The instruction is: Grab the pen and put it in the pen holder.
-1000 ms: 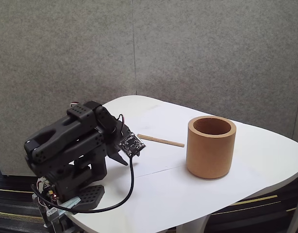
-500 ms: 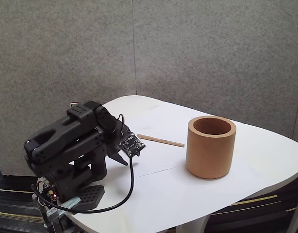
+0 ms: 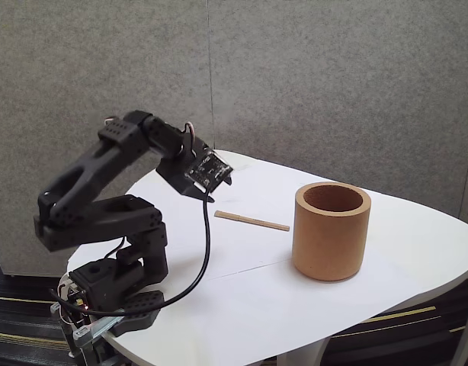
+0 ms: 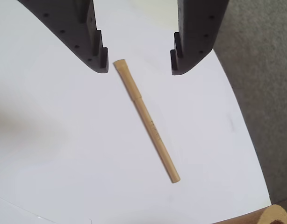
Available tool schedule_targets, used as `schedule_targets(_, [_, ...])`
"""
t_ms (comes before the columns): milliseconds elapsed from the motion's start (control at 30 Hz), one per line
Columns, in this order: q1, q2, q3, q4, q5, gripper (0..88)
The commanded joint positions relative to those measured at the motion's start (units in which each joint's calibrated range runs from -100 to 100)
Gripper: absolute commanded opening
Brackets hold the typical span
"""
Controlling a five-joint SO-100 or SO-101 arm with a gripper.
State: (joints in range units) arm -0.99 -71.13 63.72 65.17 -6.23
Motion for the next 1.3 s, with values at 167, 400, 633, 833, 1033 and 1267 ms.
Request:
schedule_targets(167, [-0.47, 38.63, -30.78, -0.68, 0.15, 18.3])
schedule_targets(400, [-0.55, 62.3, -48.38, -0.25, 0.36, 18.7])
schedule_targets(633, [-6.33, 69.13, -50.9, -0.59, 5.25, 18.3])
schedule_targets(833, [-8.74, 69.54, -50.99, -0.68, 11.73, 18.7])
schedule_targets(1033, [-7.28, 75.23, -52.62, -3.73, 18.26, 18.3])
schedule_targets(1267, [-6.77, 82.96, -61.55, -2.97, 18.31, 18.4])
